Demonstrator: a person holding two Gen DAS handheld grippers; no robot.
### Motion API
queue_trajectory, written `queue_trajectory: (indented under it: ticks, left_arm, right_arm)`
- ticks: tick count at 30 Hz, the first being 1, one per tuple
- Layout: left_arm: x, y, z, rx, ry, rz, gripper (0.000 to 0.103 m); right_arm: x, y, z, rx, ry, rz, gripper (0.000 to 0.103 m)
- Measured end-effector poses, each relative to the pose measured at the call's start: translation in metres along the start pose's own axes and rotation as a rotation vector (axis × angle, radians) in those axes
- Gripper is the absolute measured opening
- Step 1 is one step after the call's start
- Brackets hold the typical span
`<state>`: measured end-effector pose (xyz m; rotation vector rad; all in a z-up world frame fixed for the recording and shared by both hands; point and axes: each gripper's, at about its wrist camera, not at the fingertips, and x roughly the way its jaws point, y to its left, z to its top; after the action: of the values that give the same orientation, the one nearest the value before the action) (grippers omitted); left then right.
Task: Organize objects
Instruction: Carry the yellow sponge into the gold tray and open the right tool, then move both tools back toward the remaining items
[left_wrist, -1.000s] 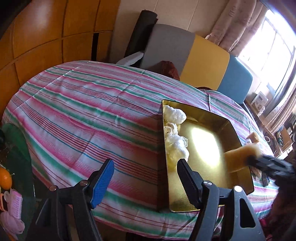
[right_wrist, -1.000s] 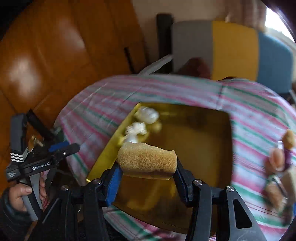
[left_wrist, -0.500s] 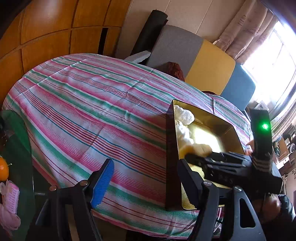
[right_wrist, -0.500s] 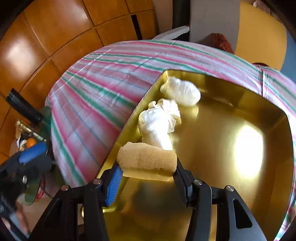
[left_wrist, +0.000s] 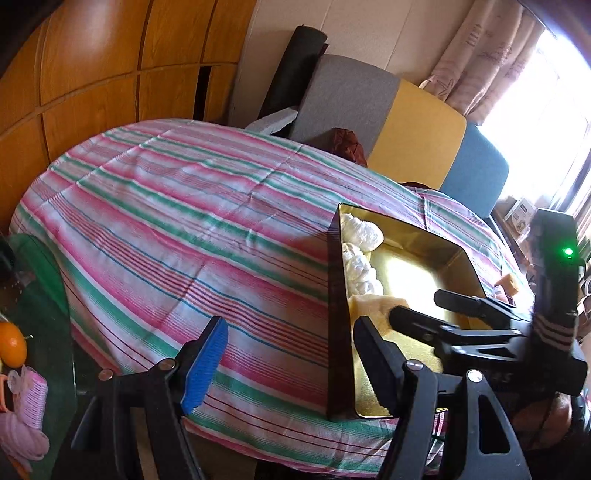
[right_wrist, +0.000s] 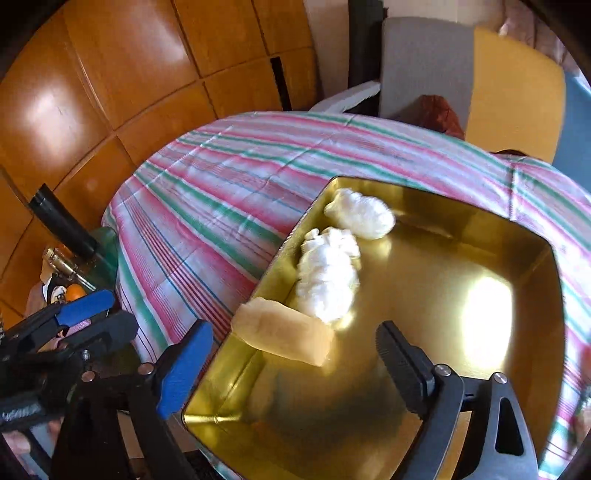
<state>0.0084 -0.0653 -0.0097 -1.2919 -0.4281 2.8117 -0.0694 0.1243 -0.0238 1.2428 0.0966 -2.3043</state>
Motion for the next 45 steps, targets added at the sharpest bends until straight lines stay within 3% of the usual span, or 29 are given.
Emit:
queue_trajectory:
  ticks: [17,26,33,38,42,45]
  left_arm:
    - [-0.022,-0.064,0.000,0.191,-0.054,0.008,0.071]
    - [-0.023,-0.114,-0.003,0.311,-0.045,-0.050,0.071]
    - [-0.017,-0.156,-0.010,0.400,-0.016,-0.098,0.071]
    - [-0.013,-0.190,-0.016,0.475,0.004,-0.129,0.071]
    - [-0.009,-0.220,-0.022,0.536,0.032,-0.183,0.071]
    - [-0.002,-0.246,-0.030,0.582,0.062,-0.225,0.071]
  right_arm:
    - [-0.111,-0.080,-0.038,0.120,-0.179,-0.170,0.098]
    - [-0.163,-0.159,-0.065,0.244,-0.236,-0.316,0.098]
    - [-0.208,-0.235,-0.091,0.362,-0.268,-0.481,0.098]
    - [-0.234,-0.301,-0.120,0.520,-0.310,-0.622,0.099]
    - [-0.248,-0.347,-0.159,0.697,-0.357,-0.683,0.099]
    - [-0.260,-0.373,-0.186,0.893,-0.403,-0.625,0.099]
